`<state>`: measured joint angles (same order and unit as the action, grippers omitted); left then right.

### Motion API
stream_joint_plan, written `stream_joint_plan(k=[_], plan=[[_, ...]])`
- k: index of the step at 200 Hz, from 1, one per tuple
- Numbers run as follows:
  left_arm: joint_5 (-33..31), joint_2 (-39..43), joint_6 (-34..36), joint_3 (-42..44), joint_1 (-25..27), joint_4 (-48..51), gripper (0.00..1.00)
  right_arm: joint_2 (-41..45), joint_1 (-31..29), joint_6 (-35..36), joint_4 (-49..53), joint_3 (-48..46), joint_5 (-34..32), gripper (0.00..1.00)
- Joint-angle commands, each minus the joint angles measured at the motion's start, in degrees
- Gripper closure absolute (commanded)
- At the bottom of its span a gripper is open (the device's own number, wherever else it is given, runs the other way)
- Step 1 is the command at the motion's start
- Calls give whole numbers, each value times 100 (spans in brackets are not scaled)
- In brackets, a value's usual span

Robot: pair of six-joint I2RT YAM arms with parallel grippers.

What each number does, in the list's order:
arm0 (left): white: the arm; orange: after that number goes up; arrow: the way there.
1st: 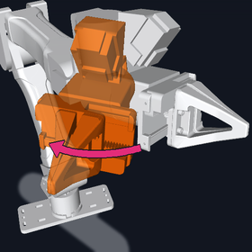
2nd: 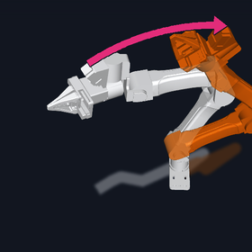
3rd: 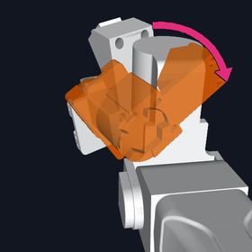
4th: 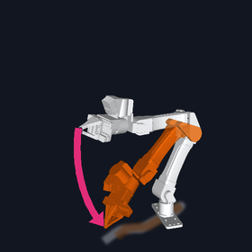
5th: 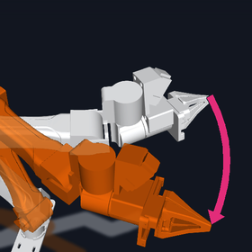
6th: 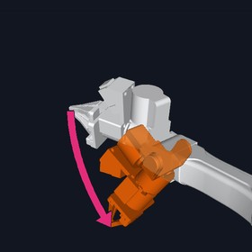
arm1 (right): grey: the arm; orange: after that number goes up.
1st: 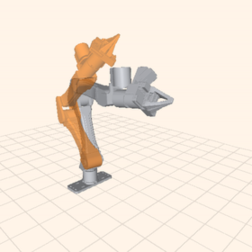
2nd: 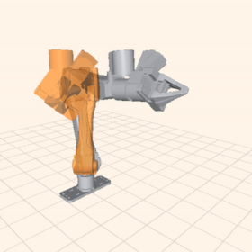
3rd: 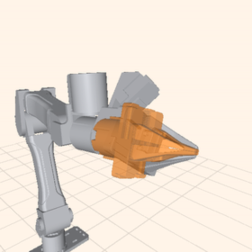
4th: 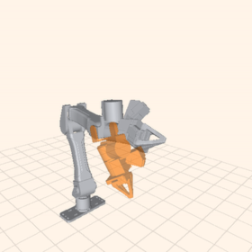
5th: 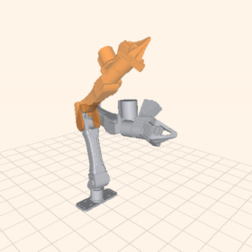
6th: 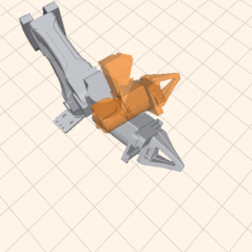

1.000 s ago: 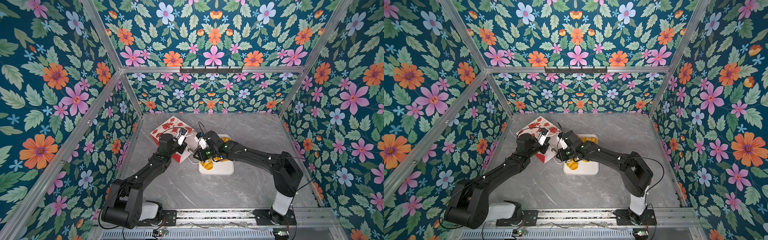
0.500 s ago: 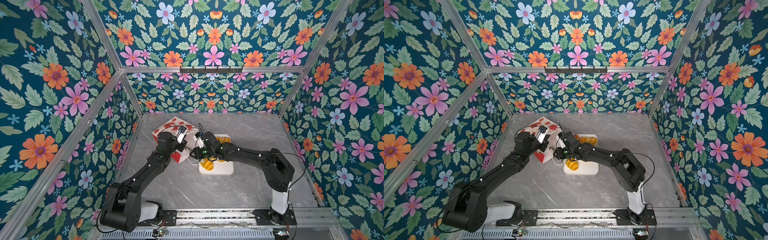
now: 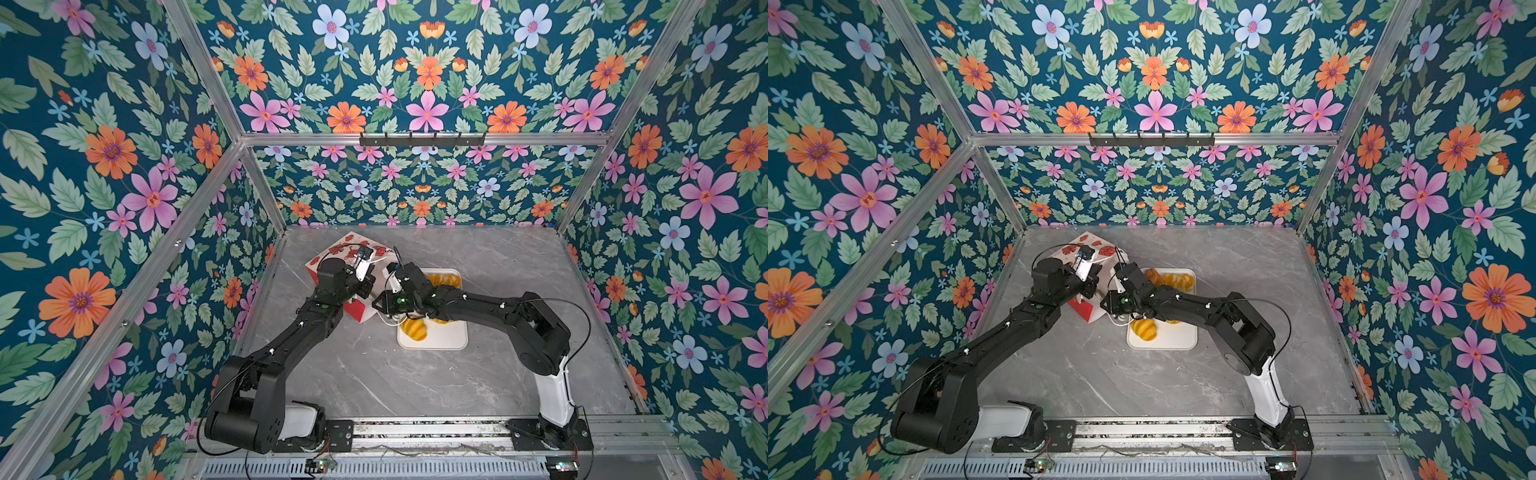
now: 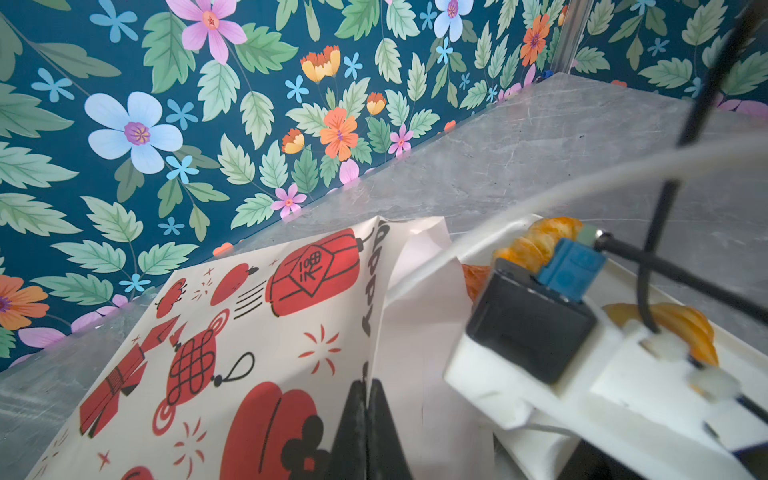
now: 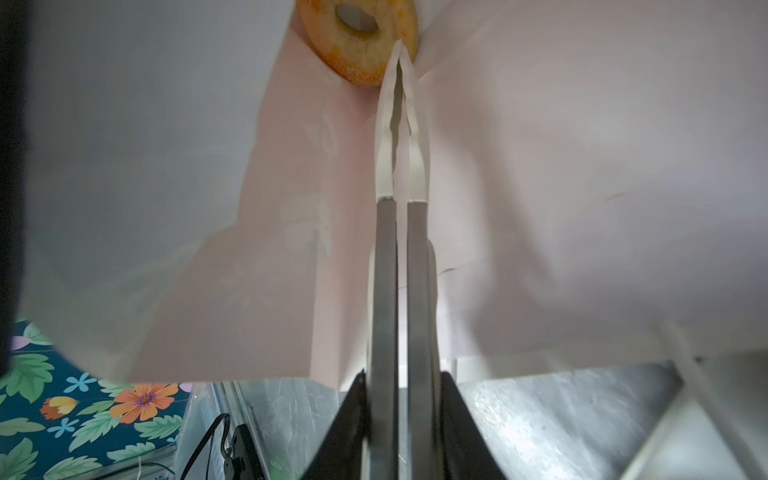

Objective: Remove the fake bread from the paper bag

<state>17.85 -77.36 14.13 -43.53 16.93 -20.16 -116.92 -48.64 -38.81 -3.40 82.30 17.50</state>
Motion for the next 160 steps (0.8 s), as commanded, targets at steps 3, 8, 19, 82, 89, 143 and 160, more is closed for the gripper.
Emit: stream_joint_plan(k=[3, 8, 19, 82, 89, 143, 160], plan=[[-26, -35, -164, -59, 3, -271, 100, 5, -40, -52, -372, -2, -53, 74], [-2, -42, -164, -67, 3, -277, 100, -9, -47, -55, -357, 17, -42, 74], [64, -54, -172, -88, 3, -286, 100, -62, -62, -79, -342, 76, -2, 74], [217, -2, -147, -146, 74, -250, 100, -505, -57, -50, -152, 687, 65, 74], [233, 4, -136, -153, 82, -243, 100, -547, -57, -56, -146, 734, 61, 74], [270, 89, -121, -152, 117, -181, 100, -792, -18, -71, -71, 1002, 9, 71], [297, 105, -117, -158, 122, -166, 100, -877, 17, -132, -86, 1053, 56, 69]])
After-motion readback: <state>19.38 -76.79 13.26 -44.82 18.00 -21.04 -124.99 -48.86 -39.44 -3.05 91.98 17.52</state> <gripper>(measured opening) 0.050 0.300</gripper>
